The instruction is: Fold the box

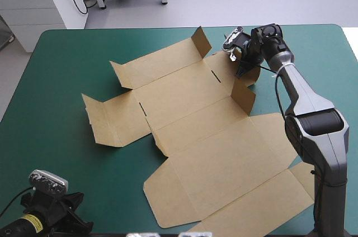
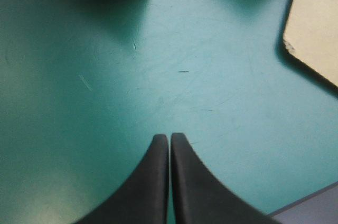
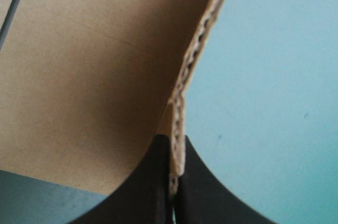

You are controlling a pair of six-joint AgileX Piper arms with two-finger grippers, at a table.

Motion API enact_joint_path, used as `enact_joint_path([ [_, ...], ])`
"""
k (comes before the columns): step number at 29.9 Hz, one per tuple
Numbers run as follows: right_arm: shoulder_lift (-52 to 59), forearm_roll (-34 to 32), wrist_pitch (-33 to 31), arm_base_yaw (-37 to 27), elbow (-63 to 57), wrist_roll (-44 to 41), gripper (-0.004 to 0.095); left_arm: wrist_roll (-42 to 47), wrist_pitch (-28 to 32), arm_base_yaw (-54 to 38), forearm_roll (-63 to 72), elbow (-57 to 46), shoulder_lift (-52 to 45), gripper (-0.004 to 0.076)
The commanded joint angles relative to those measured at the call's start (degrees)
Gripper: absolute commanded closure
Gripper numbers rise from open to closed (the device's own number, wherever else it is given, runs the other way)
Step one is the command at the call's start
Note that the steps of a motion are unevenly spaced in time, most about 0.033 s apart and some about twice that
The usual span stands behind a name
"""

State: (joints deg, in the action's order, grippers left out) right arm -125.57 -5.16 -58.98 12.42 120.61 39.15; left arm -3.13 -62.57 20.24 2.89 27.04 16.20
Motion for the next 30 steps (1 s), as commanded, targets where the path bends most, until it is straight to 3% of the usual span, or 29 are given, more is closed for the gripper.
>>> enact_joint_path([
  [1, 3.9, 0.0, 1.9, 2.0, 3.9, 3.8, 0.0929, 0.3, 3.0, 0.2, 0.7, 1.4, 0.5, 0.0731],
  [9, 3.9, 3.1, -4.3, 6.4, 7.1, 11.5, 0.0929, 0.5, 3.0, 0.2, 0.7, 1.4, 0.5, 0.0731],
  [30, 3.9, 2.1, -2.9, 16.1, 7.1, 16.7, 0.0929, 0.5, 3.0, 0.2, 0.7, 1.4, 0.5, 0.0731],
])
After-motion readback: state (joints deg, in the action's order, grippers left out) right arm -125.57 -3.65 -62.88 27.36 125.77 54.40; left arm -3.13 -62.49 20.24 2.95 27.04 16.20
